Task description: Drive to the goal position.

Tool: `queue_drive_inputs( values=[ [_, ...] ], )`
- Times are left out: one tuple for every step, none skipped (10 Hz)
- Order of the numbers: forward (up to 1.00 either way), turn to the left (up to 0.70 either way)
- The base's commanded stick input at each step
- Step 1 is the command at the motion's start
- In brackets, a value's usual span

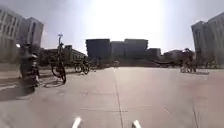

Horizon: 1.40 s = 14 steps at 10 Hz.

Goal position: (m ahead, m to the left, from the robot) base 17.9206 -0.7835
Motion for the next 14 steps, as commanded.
queue_drive_inputs(
  values=[
    [1.0,0.0],
    [1.0,0.0],
    [1.0,0.0],
    [1.0,0.0],
    [1.0,0.0],
    [1.0,0.0],
    [1.0,0.0],
    [1.0,0.0],
    [1.0,0.0],
    [1.0,0.0],
    [1.0,0.0],
    [1.0,0.0],
    [1.0,-0.19],
    [1.0,-0.35]
  ],
)
